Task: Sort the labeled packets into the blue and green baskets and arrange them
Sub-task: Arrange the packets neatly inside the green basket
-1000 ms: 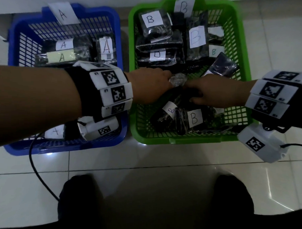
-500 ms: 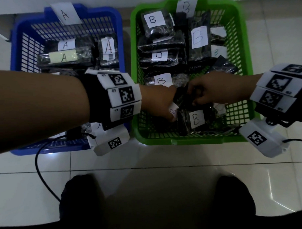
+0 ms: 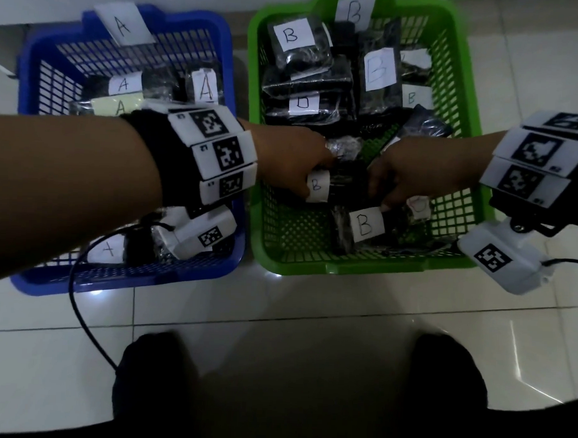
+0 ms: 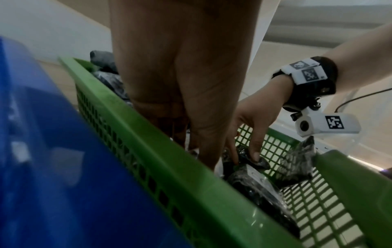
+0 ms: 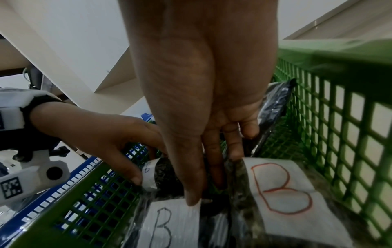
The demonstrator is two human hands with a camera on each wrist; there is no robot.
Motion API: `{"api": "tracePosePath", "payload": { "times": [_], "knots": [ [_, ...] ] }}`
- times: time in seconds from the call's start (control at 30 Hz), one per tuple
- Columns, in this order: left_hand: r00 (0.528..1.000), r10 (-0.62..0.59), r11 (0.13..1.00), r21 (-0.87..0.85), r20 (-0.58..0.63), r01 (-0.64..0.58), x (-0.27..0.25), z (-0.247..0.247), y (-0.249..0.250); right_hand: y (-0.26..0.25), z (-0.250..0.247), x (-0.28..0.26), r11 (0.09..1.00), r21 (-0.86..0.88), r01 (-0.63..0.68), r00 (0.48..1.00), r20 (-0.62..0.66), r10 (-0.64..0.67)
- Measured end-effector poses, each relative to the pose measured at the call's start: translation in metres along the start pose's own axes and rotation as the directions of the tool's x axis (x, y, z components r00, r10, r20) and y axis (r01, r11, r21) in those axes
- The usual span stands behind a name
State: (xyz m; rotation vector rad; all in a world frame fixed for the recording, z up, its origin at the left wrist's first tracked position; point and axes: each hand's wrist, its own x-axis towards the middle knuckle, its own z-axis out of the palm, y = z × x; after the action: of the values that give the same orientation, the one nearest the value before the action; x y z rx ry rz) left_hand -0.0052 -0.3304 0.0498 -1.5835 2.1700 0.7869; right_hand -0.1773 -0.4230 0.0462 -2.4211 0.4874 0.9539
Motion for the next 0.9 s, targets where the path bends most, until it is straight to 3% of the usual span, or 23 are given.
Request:
{"api": "tracePosePath", "payload": {
  "times": [0.13,0.2,0.23,0.3,0.37,0.4,0.43,0.5,0.57,0.73,0.9],
  "knots": [
    [0.998,0.022,0.995,0.091,0.056,-0.027,-0.005,-0.010,-0.001,-0.002,0.005,0.001,1.000,0.001,0.007,1.000,-0.005,-0.007],
    [0.989,0.068,0.997,0.031,-0.132,-0.064,-0.013,-0.025,0.001,-0.005,0.008,0.002,0.999,-0.042,0.018,1.000,-0.012,-0.018],
    [0.947,0.112,0.994,0.026,-0.303,-0.109,-0.017,-0.034,0.000,-0.005,0.009,0.002,0.998,-0.064,0.021,1.000,-0.019,-0.023],
    [0.776,0.094,0.996,0.059,-0.624,-0.074,-0.023,-0.051,-0.004,-0.006,0.010,0.003,0.997,-0.069,0.017,0.999,-0.028,-0.019],
    [0.654,-0.147,0.988,-0.086,-0.742,0.125,-0.027,-0.066,-0.017,-0.005,0.008,0.004,0.999,-0.027,0.018,0.999,-0.029,-0.019],
    [0.653,-0.257,0.966,-0.177,-0.713,0.187,-0.028,-0.070,-0.027,-0.005,0.006,0.004,1.000,-0.011,0.021,0.999,-0.025,-0.021],
    [0.700,-0.318,0.946,-0.258,-0.639,0.194,-0.026,-0.071,-0.039,-0.005,0.006,0.004,1.000,0.001,0.024,1.000,-0.019,-0.024],
    [0.813,-0.338,0.927,-0.315,-0.474,0.202,-0.023,-0.071,-0.060,-0.005,0.006,0.004,0.999,0.015,0.036,0.999,-0.008,-0.036],
    [0.872,-0.337,0.934,-0.244,-0.354,0.262,-0.022,-0.066,-0.072,-0.005,0.007,0.003,0.999,0.013,0.031,1.000,0.002,-0.031],
    [0.846,-0.361,0.926,-0.261,-0.394,0.273,-0.015,-0.052,-0.075,-0.006,0.008,-0.002,0.999,0.048,0.012,0.999,0.043,-0.014],
    [0.811,-0.382,0.898,-0.386,-0.443,0.212,-0.020,-0.058,-0.072,-0.005,-0.007,-0.009,0.969,0.249,-0.002,1.000,0.027,-0.005]
  ]
}}
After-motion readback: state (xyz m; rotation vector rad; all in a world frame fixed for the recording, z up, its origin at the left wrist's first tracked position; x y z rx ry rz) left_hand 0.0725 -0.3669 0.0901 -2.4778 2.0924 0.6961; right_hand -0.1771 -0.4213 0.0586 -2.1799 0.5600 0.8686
